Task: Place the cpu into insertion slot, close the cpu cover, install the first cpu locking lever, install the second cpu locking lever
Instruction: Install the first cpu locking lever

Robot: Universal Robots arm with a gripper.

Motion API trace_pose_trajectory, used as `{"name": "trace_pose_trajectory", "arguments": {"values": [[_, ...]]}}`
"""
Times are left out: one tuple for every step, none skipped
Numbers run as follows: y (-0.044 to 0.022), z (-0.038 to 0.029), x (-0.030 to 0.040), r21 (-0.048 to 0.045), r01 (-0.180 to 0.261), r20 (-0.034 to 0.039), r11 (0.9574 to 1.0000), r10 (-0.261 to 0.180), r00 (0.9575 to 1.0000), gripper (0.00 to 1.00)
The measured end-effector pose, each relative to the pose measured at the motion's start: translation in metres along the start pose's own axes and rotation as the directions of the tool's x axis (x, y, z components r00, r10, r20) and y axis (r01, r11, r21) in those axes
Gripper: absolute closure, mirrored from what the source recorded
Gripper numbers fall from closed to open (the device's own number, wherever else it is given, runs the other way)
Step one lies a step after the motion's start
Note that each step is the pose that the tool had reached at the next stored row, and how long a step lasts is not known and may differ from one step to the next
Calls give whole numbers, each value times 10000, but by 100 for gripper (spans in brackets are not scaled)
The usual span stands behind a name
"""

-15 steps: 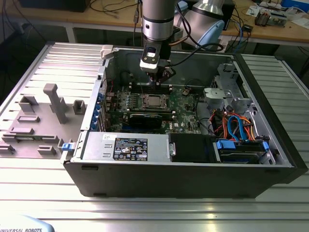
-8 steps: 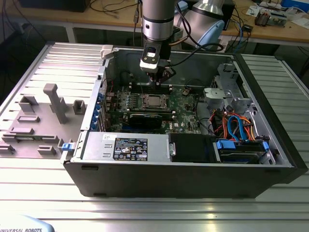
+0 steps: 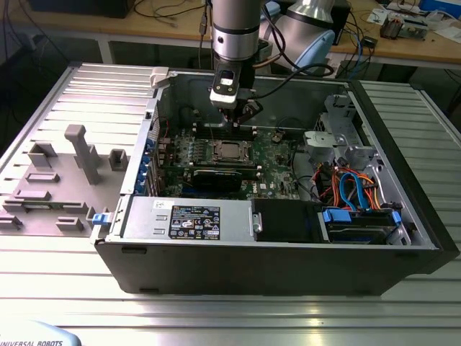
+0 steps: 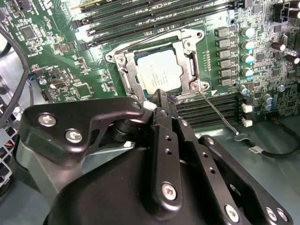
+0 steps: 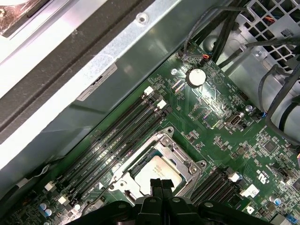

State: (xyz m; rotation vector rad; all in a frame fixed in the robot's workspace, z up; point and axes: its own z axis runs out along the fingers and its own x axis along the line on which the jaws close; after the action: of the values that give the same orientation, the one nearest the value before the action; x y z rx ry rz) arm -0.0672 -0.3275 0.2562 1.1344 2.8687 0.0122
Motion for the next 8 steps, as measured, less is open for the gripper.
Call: {"name": "trace_pose_trajectory", "arguments": {"values": [[0, 0, 0, -18, 357, -9, 9994, -357, 9994, 89], [0, 0, 0, -32, 629, -17, 9980, -629, 9980, 89], [0, 1, 0, -64, 1235, -32, 9923, -1235, 9923, 89], [0, 2, 0, -78, 1494, -37, 9887, -1494, 9888, 89], [0, 4, 0, -90, 1698, -41, 9854, -1699, 9855, 89], [0, 5, 0, -101, 1896, -45, 9818, -1896, 9818, 89], [0, 6, 0, -111, 2083, -48, 9780, -2084, 9780, 89], [0, 6, 0, -121, 2312, -52, 9728, -2312, 9729, 89]]}}
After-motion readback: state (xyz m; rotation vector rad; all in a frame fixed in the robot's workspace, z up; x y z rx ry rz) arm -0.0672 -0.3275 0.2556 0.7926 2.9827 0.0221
